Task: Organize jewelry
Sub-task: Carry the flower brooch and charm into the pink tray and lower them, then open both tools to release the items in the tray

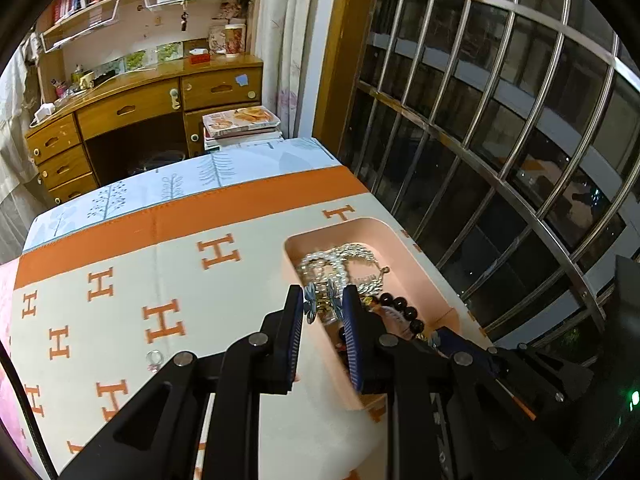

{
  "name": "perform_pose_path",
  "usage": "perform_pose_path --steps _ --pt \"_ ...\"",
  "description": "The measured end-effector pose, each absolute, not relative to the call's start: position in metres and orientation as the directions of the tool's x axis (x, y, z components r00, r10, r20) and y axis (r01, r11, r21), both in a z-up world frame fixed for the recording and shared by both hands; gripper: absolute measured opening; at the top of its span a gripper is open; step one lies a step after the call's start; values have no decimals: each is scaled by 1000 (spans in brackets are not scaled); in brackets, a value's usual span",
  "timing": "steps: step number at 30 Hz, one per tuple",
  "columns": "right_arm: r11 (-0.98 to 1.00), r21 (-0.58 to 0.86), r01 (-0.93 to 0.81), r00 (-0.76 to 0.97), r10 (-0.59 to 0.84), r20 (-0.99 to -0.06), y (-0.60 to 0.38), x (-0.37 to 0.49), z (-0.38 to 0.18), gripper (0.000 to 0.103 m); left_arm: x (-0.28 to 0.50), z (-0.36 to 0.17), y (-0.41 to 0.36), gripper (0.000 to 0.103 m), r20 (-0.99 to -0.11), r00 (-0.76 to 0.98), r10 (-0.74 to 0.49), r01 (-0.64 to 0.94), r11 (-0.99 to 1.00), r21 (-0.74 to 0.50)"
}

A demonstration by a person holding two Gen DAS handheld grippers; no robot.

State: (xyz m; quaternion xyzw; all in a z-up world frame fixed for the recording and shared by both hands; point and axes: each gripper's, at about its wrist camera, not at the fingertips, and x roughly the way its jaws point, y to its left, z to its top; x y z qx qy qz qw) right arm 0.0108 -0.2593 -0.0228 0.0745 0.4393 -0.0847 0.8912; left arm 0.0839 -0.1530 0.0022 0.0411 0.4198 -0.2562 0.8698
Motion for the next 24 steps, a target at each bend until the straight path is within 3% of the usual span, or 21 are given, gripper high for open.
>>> perform_pose_path --steps 18,24 --pt "968 149 204 579 4 -815 -307 12 -46 19 108 -25 -226 18 -812 469 -347 490 867 -87" --pt "965 156 212 566 9 -824 -315 17 -52 19 116 -34 -229 18 -817 438 -375 497 858 -128"
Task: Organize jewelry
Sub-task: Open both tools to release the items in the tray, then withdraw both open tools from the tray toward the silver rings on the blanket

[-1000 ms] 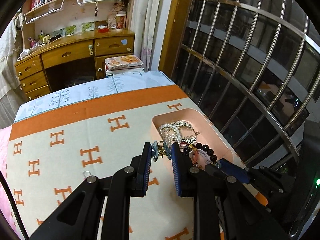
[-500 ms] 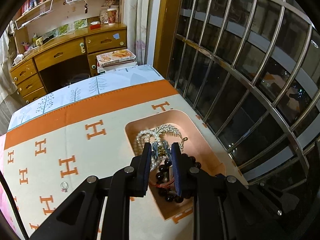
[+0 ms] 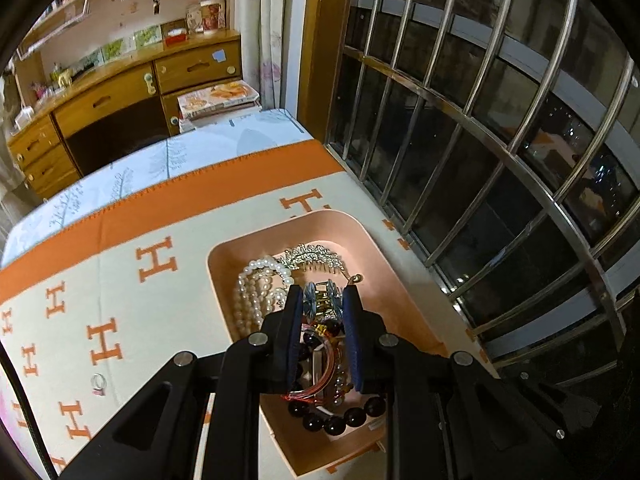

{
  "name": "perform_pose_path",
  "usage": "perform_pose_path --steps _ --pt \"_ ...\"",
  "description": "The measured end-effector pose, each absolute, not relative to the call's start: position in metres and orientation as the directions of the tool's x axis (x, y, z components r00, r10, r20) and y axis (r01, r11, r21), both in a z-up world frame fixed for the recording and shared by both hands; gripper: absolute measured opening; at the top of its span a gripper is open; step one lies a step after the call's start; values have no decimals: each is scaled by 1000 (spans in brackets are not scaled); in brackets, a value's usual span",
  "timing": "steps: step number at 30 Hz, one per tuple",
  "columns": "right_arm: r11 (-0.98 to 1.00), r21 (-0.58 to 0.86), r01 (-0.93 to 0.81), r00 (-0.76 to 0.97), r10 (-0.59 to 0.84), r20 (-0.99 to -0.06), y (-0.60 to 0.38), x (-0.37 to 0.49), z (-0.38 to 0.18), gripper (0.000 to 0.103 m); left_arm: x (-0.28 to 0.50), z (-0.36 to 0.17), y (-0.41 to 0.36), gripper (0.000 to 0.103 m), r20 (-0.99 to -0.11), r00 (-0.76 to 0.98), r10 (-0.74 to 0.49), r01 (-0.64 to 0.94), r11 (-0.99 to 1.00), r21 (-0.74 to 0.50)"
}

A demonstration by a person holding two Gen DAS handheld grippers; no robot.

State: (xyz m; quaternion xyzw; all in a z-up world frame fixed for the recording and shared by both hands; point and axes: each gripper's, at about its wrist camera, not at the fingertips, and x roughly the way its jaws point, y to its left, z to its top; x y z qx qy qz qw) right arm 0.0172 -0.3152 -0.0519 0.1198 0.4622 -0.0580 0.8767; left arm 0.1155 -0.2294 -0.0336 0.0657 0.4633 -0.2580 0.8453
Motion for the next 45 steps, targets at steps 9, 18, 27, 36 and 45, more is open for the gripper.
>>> perform_pose_path --steps 9,18,27,36,45 --pt "966 162 200 577 18 -817 -316 17 -48 19 134 -49 -212 18 -801 308 -514 494 806 -327" --pt "975 156 156 560 43 -828 -303 24 -48 20 128 -34 -199 75 -774 376 -510 472 824 -313" --pt "972 181 147 568 66 -821 -292 18 -46 24 107 -8 -154 81 -733 505 -455 418 872 -254" --pt "967 204 153 609 70 -790 -271 7 -35 24 87 -11 -103 81 -751 543 -375 342 916 -210" --pt "985 158 67 614 84 -785 -219 5 -25 24 66 3 -58 81 -717 618 -321 293 941 -169"
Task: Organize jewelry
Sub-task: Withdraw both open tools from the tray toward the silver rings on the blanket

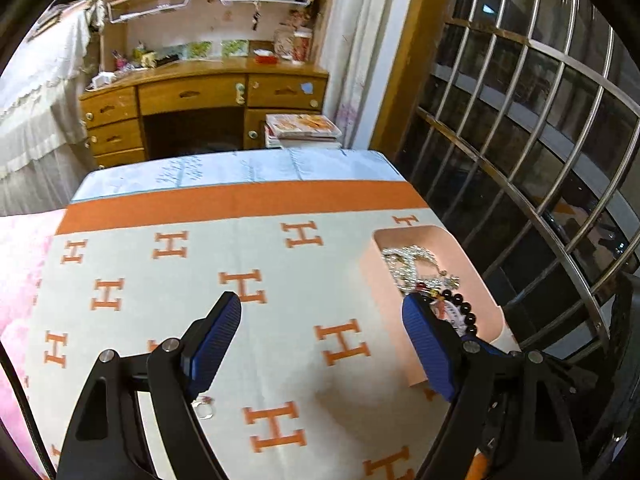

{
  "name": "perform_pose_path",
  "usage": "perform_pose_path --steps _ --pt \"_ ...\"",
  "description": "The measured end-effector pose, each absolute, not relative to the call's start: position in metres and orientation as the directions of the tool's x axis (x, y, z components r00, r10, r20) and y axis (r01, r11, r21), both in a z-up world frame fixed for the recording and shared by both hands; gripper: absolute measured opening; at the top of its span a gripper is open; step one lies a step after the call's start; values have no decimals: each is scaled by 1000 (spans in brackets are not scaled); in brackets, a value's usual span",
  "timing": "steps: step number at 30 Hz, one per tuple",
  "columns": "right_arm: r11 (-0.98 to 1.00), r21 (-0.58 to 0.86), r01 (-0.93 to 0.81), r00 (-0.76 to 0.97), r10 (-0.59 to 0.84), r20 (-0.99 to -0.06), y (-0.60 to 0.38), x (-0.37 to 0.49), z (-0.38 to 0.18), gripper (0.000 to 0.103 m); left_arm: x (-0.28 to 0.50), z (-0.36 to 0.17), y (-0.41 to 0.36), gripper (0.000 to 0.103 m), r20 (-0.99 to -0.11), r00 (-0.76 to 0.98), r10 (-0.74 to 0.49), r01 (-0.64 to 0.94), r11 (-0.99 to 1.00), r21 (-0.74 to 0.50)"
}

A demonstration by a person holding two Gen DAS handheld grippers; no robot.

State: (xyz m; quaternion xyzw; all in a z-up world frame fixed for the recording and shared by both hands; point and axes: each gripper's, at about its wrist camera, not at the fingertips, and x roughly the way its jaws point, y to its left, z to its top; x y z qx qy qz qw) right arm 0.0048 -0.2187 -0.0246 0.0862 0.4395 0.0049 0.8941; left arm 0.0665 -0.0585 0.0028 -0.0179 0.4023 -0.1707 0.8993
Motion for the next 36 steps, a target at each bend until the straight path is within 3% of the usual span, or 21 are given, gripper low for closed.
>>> perform_pose_path --steps 18,36 --pt "984 158 -78 582 174 -794 -135 28 -13 24 53 9 31 82 -699 693 -175 144 984 -104" --pt "978 158 -137 522 207 -827 -110 65 -25 24 65 -35 84 82 -772 633 -46 0 998 -60"
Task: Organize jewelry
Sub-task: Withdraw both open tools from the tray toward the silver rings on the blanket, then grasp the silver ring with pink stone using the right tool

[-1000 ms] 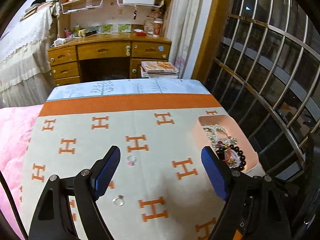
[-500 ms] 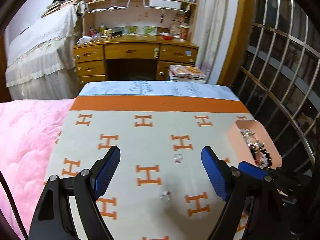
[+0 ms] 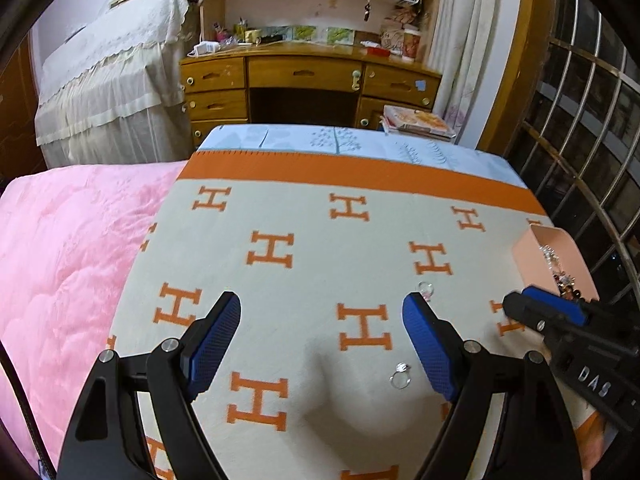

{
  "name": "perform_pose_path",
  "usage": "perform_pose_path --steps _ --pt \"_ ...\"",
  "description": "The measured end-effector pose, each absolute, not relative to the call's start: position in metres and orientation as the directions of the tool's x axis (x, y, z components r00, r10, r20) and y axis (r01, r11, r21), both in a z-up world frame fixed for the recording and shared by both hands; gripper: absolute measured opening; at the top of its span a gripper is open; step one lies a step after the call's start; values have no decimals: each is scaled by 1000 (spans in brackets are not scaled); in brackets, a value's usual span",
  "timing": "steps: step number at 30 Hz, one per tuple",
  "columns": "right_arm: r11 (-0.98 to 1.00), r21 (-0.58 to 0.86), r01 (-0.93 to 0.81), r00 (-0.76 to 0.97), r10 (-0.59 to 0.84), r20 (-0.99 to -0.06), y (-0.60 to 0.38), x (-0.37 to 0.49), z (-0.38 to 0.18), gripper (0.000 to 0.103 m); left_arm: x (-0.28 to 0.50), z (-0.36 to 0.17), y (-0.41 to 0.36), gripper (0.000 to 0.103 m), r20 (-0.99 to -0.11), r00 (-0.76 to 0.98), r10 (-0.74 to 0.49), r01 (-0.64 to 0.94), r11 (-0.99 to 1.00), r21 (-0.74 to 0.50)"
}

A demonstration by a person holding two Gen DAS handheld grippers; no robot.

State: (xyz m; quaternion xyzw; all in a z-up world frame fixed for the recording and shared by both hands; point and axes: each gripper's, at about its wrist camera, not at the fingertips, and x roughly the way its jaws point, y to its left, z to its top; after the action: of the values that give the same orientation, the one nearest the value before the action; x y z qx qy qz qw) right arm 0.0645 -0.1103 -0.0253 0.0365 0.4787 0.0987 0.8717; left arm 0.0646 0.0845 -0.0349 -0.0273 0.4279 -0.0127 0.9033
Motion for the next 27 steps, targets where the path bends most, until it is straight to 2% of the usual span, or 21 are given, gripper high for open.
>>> perform_pose_path --steps 12,27 --pt "968 164 -191 472 237 -849 -96 84 -42 24 69 -66 101 82 -811 585 -2 -56 998 -43" --pt "942 121 -314 392 245 -887 -62 115 -76 24 63 -96 136 82 -842 538 -29 -109 989 -104"
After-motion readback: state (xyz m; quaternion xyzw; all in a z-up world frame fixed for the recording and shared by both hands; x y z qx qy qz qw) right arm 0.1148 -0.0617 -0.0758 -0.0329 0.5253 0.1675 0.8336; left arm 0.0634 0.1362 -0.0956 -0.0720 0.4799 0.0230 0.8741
